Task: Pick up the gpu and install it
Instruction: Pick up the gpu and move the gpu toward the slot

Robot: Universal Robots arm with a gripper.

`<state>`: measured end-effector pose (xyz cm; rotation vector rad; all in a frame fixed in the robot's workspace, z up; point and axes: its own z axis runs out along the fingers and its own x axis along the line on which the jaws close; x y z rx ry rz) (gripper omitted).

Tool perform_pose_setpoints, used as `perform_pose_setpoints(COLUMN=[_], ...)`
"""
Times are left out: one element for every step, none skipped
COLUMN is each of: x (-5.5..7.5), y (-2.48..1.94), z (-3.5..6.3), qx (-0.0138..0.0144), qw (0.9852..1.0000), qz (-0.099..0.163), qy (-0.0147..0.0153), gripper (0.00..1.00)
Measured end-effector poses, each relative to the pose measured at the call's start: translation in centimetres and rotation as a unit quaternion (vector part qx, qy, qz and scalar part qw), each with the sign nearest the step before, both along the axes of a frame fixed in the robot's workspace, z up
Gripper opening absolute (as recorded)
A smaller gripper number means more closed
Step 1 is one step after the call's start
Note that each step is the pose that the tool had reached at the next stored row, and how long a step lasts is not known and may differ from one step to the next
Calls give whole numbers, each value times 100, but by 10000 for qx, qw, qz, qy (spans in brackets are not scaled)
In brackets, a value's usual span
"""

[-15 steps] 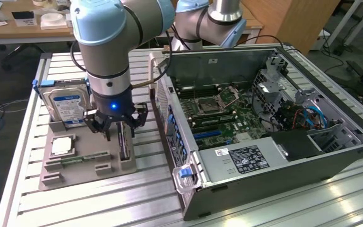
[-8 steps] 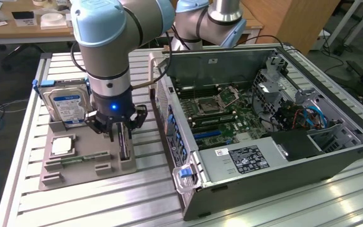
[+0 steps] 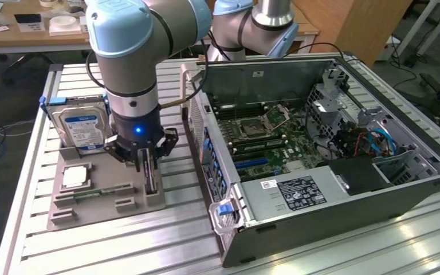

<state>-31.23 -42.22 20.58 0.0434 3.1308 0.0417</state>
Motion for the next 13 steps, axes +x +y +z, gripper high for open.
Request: perform_pose_setpoints(x=[0,0,0,0,0,0,0,1,0,1,1,1,1], y=[0,0,0,0,0,0,0,0,0,-1,0,0,0], z=[-1,-2,-2,-4,-5,-6,-8,-8,-9,-10,-11,-11,-12], qx=[-4,-8,-10,-12,-14,-16,-18,-20,-21,-22,-23,-24,-24], qw=[10000,10000,10000,10000,10000,10000,10000,10000,10000,10000,10000,10000,10000], qz=[0,0,0,0,0,0,0,0,0,0,0,0,0], qy=[0,1,1,1,0,0,0,1,2,2,1,1,1], gripper=[41,41,41,34,34,34,32,32,32,28,28,28,28])
